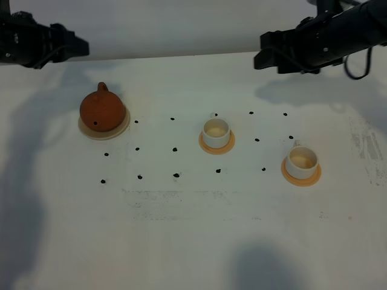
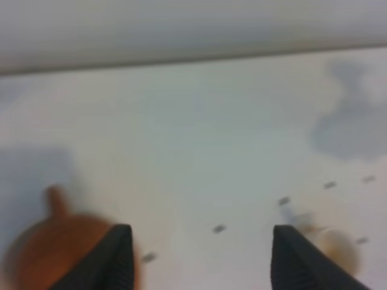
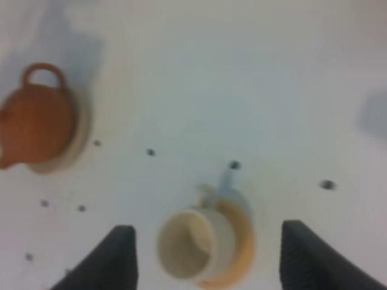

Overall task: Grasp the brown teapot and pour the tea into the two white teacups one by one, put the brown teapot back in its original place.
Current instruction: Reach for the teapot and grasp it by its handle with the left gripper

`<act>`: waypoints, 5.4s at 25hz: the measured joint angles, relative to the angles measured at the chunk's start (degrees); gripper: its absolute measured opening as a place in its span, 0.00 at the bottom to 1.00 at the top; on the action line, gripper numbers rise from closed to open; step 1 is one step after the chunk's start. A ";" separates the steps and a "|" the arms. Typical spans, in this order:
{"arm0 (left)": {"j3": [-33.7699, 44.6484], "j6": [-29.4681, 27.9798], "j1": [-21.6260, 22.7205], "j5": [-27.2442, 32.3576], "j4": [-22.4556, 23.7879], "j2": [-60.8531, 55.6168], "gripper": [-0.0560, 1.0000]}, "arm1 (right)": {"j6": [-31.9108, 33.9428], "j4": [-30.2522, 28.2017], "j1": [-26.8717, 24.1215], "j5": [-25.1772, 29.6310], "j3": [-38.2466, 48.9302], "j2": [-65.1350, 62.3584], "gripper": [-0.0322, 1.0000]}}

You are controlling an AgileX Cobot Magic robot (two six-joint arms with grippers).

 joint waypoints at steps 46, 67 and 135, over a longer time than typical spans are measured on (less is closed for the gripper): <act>0.00 -25.34 0.00 -9.56 29.02 4.99 0.51 | 19.79 -46.95 7.09 17.79 26.83 -67.11 0.53; -11.77 -26.80 -5.20 -7.20 28.59 11.85 0.46 | 17.92 -43.21 7.09 18.77 47.78 -94.44 0.53; -17.79 -28.70 -8.05 -10.70 33.88 21.05 0.46 | 15.71 -38.83 -11.96 17.62 59.55 -111.74 0.53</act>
